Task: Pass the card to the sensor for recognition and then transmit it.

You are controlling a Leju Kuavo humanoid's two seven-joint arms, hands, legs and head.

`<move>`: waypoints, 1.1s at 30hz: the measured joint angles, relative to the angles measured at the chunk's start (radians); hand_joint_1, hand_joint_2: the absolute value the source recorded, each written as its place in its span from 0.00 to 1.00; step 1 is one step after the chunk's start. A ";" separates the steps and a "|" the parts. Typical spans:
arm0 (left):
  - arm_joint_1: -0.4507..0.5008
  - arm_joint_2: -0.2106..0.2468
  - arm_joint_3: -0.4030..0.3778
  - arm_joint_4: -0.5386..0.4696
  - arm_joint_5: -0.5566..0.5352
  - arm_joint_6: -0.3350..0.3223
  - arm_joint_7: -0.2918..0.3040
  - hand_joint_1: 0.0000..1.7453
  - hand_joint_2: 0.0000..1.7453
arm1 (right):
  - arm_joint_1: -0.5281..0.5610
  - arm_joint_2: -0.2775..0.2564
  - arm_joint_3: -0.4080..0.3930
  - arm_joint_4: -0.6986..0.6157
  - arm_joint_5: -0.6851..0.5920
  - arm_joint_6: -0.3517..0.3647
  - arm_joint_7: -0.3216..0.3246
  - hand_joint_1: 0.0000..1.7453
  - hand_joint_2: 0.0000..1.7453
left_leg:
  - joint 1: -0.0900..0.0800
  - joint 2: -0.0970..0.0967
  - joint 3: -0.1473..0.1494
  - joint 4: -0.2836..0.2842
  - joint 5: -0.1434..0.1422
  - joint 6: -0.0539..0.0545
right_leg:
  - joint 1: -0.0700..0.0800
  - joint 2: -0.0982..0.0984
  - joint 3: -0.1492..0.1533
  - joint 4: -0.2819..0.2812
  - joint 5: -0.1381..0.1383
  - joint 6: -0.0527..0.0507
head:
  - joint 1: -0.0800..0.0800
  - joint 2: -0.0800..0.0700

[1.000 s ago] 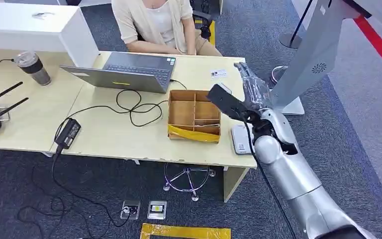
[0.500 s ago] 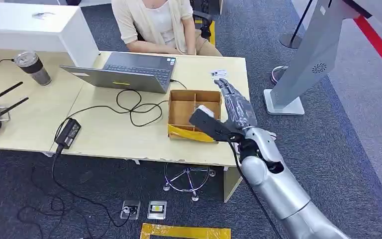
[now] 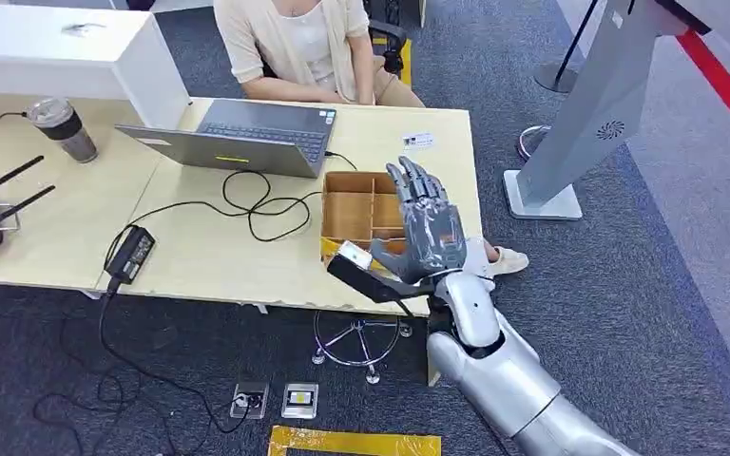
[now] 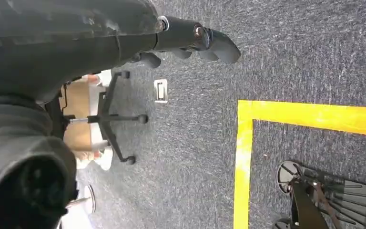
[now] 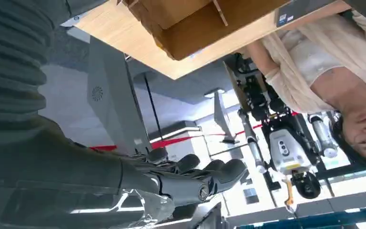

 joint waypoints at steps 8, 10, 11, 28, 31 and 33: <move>0.000 -0.004 0.000 0.000 -0.011 0.008 -0.005 0.00 0.00 | 0.004 0.049 0.046 0.152 0.022 -0.038 -0.011 0.00 1.00 | 0.000 0.000 0.000 0.000 0.000 0.000 | 0.000 0.000 0.000 0.000 0.000 0.000 | 0.000 0.000; 0.000 -0.003 0.000 0.000 -0.014 0.004 -0.008 0.00 0.00 | 0.004 0.058 0.051 0.176 0.022 -0.027 -0.006 0.00 1.00 | 0.000 0.000 0.000 0.000 0.000 0.000 | 0.000 0.000 0.000 0.000 0.000 0.000 | 0.000 0.000; -0.001 -0.003 0.000 0.000 -0.015 0.003 -0.008 0.00 0.00 | 0.004 0.063 0.054 0.190 0.022 -0.024 -0.006 0.00 1.00 | 0.000 0.000 0.000 0.000 0.000 0.000 | 0.000 0.000 0.000 0.000 0.000 0.000 | 0.000 0.000; -0.001 0.001 0.000 0.000 -0.036 -0.026 -0.022 0.00 0.00 | -0.086 0.122 0.055 0.346 -0.010 0.109 0.010 0.00 1.00 | 0.000 0.000 0.000 0.000 0.000 0.000 | 0.000 0.000 0.000 0.000 0.000 0.000 | 0.000 0.000; -0.001 0.005 0.000 0.000 -0.036 -0.032 -0.023 0.00 0.00 | -0.103 0.122 0.054 0.354 -0.006 0.110 0.010 0.00 1.00 | 0.000 0.000 0.000 0.000 0.000 0.000 | 0.000 0.000 0.000 0.000 0.000 0.000 | 0.000 0.000; -0.001 0.005 0.000 0.000 -0.037 -0.032 -0.023 0.00 0.00 | -0.113 0.123 0.054 0.360 0.000 0.110 0.013 0.00 1.00 | 0.000 0.000 0.000 0.000 0.000 0.000 | 0.000 0.000 0.000 0.000 0.000 0.000 | 0.000 0.000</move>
